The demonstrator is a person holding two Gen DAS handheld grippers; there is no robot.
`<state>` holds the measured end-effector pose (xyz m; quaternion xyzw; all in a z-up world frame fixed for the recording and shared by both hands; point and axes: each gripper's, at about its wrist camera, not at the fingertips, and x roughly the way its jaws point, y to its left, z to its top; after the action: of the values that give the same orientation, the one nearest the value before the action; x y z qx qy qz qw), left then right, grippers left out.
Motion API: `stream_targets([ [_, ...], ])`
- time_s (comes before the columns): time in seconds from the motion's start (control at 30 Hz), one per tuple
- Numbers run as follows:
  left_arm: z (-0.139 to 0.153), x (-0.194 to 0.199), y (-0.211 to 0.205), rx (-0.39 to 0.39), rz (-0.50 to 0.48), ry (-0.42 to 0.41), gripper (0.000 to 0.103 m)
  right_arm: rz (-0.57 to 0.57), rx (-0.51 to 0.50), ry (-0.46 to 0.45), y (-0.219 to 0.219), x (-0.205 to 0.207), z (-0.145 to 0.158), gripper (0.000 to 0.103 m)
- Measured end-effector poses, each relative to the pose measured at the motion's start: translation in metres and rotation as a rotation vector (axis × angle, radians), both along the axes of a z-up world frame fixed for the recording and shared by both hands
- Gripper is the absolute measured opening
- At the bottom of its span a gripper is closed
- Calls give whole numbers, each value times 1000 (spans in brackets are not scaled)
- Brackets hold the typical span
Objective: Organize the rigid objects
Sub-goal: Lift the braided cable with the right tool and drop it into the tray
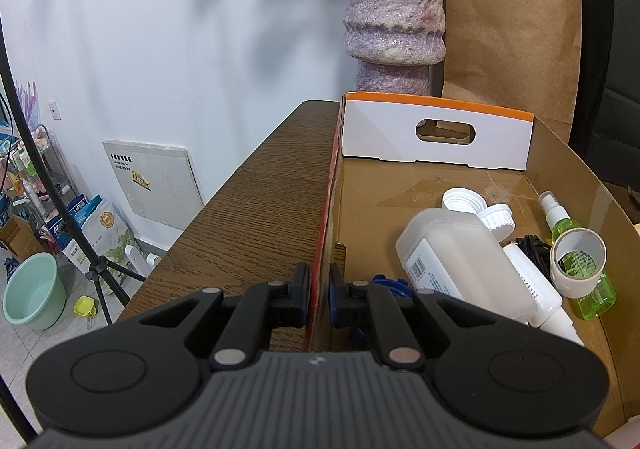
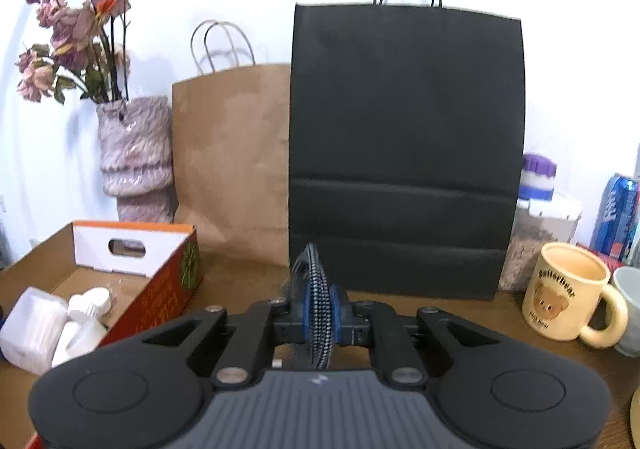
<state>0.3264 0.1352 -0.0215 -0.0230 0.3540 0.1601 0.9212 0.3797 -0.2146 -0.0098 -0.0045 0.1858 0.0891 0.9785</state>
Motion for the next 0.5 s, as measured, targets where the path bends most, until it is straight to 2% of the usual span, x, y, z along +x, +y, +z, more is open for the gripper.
stream_targets([
  [0.5, 0, 0, 0, -1, 1, 0, 10, -39, 31, -110, 12, -1, 25, 9],
])
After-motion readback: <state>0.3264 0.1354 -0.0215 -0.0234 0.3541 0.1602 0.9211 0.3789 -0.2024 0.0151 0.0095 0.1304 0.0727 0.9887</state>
